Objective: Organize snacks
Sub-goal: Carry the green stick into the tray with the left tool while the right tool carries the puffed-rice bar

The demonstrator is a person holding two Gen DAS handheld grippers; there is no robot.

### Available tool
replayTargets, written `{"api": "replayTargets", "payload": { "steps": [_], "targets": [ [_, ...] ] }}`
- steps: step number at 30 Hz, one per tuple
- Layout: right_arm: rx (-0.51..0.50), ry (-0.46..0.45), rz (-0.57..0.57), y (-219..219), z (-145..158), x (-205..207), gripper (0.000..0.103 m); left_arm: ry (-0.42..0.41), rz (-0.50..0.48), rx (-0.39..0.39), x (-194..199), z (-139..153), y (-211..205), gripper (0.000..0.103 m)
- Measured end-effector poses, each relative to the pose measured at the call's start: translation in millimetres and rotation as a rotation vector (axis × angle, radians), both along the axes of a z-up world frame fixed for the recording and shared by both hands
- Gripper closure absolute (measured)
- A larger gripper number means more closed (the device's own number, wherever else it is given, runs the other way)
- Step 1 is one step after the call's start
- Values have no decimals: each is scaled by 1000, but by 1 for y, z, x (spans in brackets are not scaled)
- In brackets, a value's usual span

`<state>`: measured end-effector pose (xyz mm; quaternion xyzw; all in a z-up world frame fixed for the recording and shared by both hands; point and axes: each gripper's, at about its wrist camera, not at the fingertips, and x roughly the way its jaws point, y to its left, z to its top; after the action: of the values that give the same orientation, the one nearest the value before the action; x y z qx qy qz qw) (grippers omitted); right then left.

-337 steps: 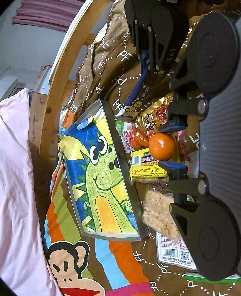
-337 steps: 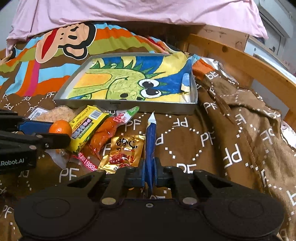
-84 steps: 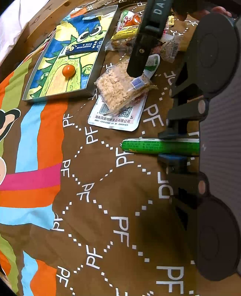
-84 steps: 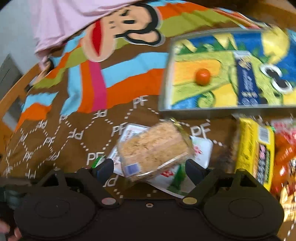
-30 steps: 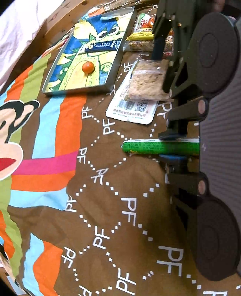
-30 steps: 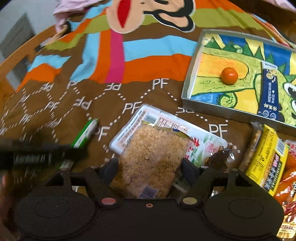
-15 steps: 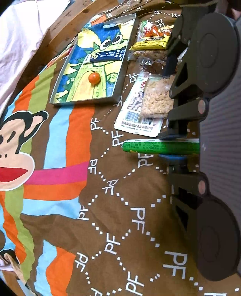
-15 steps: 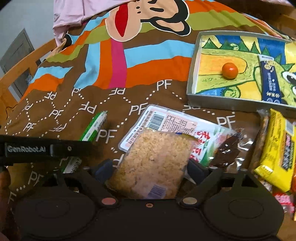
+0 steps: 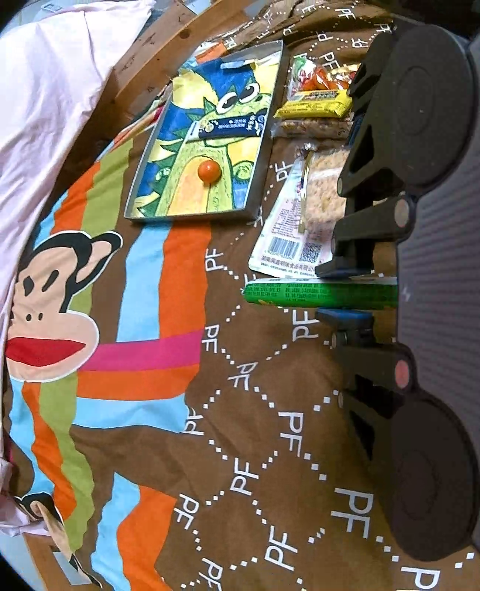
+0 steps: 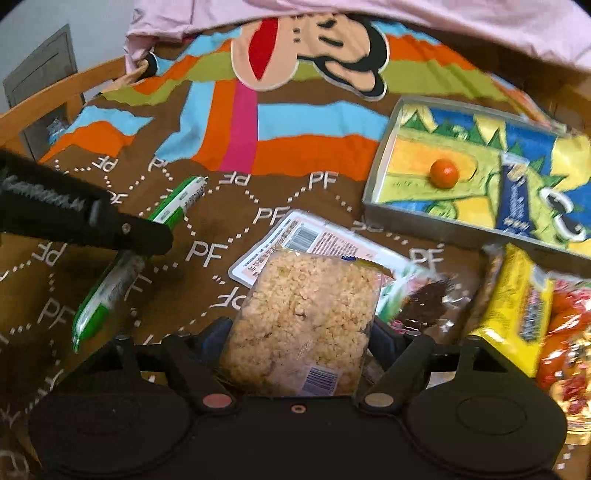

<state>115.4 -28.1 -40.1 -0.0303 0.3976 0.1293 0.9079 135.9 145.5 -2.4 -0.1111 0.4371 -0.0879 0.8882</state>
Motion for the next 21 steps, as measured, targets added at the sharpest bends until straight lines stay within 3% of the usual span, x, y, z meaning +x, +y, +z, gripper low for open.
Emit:
{"api": "replayTargets", "payload": {
  "steps": [12,21],
  "targets": [
    [-60,-151,28,-60,58,-18,24,-52,-21,-71,27,16,-39,84],
    [48,-272,-175,-141,69,30,24,-113,-92,-107,90,27,-117,84]
  ]
}}
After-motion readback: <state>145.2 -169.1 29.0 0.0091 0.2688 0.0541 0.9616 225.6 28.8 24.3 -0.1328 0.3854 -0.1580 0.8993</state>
